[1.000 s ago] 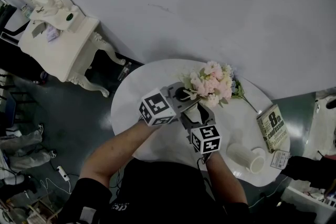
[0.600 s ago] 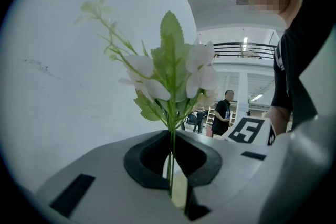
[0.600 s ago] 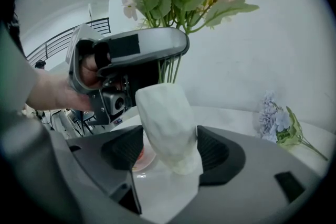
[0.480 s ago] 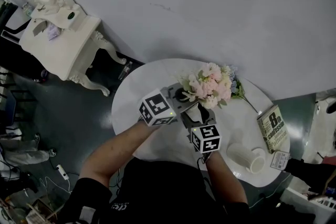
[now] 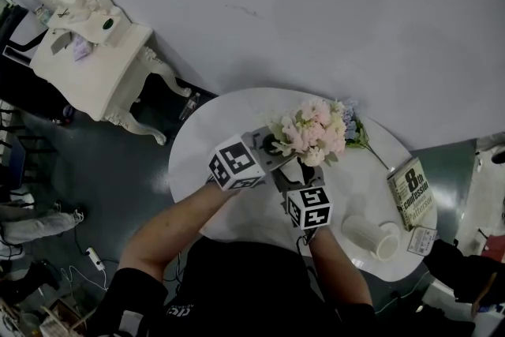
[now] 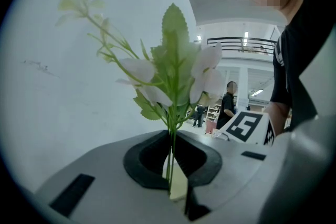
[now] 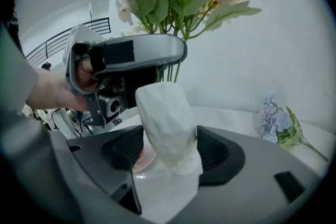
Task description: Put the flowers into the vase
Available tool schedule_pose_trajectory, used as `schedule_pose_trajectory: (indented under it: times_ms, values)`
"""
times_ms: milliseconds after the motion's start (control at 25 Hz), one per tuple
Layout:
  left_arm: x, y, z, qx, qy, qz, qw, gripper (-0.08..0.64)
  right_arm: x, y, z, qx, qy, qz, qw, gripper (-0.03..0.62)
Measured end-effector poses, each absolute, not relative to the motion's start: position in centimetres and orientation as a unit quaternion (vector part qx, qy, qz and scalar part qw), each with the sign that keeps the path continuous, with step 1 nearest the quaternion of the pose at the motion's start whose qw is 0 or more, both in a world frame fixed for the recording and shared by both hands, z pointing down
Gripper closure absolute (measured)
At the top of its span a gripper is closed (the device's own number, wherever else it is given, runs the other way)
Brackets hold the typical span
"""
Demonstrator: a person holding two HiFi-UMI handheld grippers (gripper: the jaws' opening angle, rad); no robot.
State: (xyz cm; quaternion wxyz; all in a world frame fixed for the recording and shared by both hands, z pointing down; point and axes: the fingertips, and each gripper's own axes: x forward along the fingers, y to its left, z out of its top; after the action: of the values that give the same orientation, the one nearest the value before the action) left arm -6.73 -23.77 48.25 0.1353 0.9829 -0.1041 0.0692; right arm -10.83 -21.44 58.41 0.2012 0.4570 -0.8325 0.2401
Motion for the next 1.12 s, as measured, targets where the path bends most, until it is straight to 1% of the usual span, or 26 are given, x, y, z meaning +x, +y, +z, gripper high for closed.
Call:
schedule_pose_trajectory:
  times_ms: [320, 800, 1120]
  values:
    - [-6.8, -23.2, 48.5, 0.983, -0.101, 0.081, 0.133, 0.54, -10.7, -21.2, 58.4, 0.458, -0.833, 0.239, 0.199, 0.279]
    - [-7.3, -22.7, 49.5, 0.978, -0.098, 0.102, 0.152, 0.54, -10.7, -21.0, 58.9, 0.458, -0.831, 0.243, 0.202, 0.279]
    - [-7.4, -22.5, 49.8, 0.976, -0.093, 0.105, 0.165, 0.522, -10.7, -21.2, 59.0, 0.457, -0.831, 0.245, 0.2, 0.279]
